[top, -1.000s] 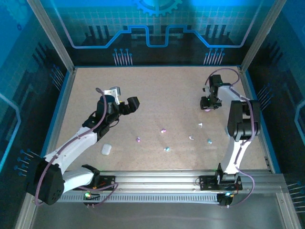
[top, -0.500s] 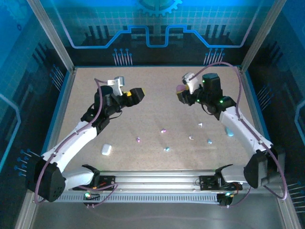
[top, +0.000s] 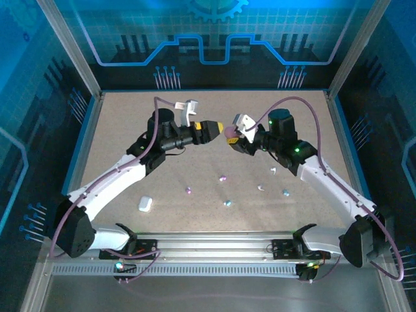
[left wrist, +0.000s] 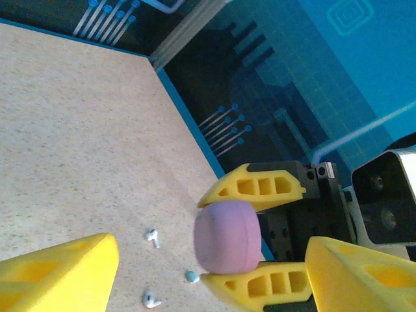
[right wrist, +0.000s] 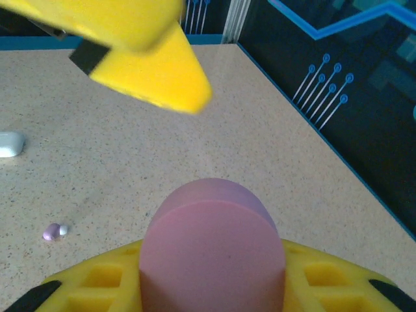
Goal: Insert wireless bluetooth earbuds into charging case
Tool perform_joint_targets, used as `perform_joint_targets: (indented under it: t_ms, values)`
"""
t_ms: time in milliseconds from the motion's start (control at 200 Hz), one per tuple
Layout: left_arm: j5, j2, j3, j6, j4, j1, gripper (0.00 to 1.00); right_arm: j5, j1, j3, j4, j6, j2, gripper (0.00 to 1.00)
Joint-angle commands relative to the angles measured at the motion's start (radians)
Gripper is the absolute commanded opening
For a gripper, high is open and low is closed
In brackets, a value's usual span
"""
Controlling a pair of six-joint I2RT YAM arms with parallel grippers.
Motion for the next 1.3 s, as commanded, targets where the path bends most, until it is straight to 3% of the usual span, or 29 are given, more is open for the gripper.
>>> perform_joint_targets:
  t_ms: [0, 655, 775, 901, 996, 1146, 1291]
  values:
    - [0.030, 0.031, 0.056, 0.017, -0.021, -0.025, 0.71, -0.022, 0.020, -0.017, 0.047, -0.046, -0.026, 0.27]
    - [0.047, 0.128, 0.168, 0.048, -0.155, -0.076, 0.56, 0.048, 0.042, -0.068, 0.144, -0.038, -0.064, 0.30]
    - [0.045, 0.132, 0.169, 0.052, -0.167, -0.075, 0.50, 0.060, 0.045, -0.061, 0.147, -0.038, -0.060, 0.30]
    - [0.023, 0.129, 0.173, 0.043, -0.176, -0.075, 0.33, 0.077, 0.056, -0.060, 0.148, -0.052, -0.067, 0.32]
    - [-0.003, 0.108, 0.151, -0.035, -0.120, -0.062, 0.14, 0.113, 0.058, -0.074, 0.178, -0.047, -0.087, 0.38]
    - [0.010, 0.061, 0.060, -0.209, 0.094, -0.040, 0.15, 0.174, 0.039, -0.219, 0.423, -0.002, -0.163, 0.55]
    - [0.042, 0.035, 0.014, -0.313, 0.181, -0.019, 0.15, 0.032, -0.045, -0.246, 0.449, 0.055, -0.181, 0.55]
